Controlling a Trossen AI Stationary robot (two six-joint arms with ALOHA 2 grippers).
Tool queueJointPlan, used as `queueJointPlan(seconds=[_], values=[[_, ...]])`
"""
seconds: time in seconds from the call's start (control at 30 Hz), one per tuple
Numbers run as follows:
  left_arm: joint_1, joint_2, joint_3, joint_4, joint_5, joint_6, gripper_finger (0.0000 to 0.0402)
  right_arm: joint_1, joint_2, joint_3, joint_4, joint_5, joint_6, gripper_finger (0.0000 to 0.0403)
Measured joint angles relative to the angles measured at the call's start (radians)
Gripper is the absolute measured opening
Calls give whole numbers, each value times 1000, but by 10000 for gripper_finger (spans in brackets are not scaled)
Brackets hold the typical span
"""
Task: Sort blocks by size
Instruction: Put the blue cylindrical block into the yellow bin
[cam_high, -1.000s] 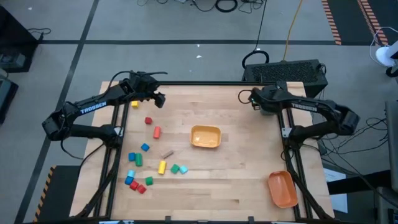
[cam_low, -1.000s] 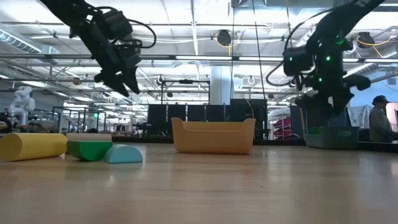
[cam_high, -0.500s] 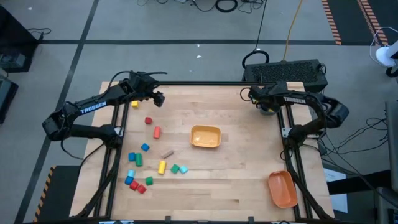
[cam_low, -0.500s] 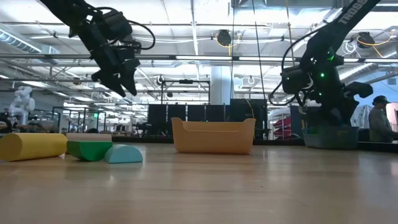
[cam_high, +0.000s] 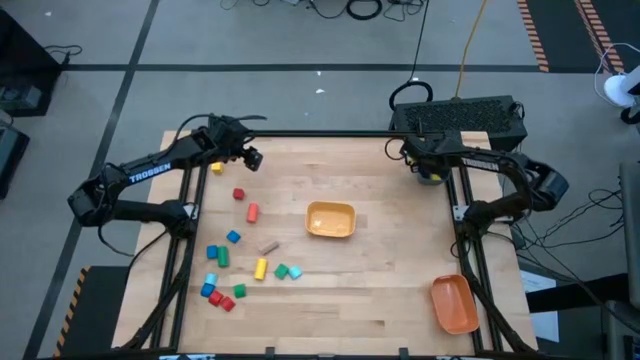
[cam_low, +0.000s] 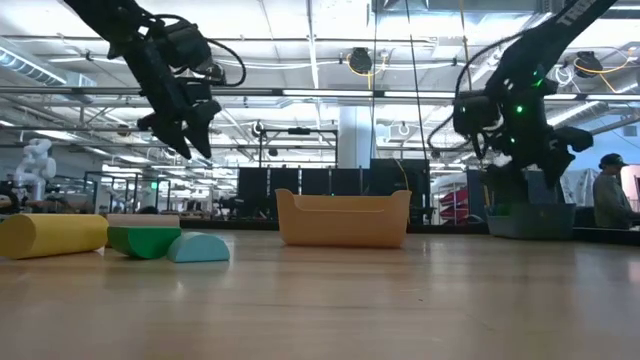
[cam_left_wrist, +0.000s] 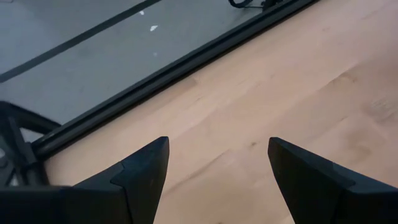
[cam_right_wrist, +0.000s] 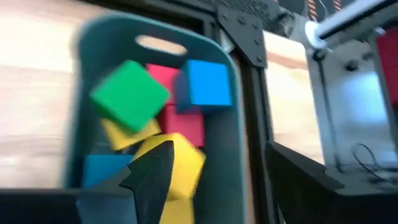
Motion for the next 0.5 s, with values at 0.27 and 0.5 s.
queueJointPlan(seconds=[0.27,0.5], values=[[63,78,-9,-75,-43,-76,276,112,-158,0,86,0,-44,247],[92,206,-11,-58,-197,42,276,235,-230,0,157,-51,-59,247]])
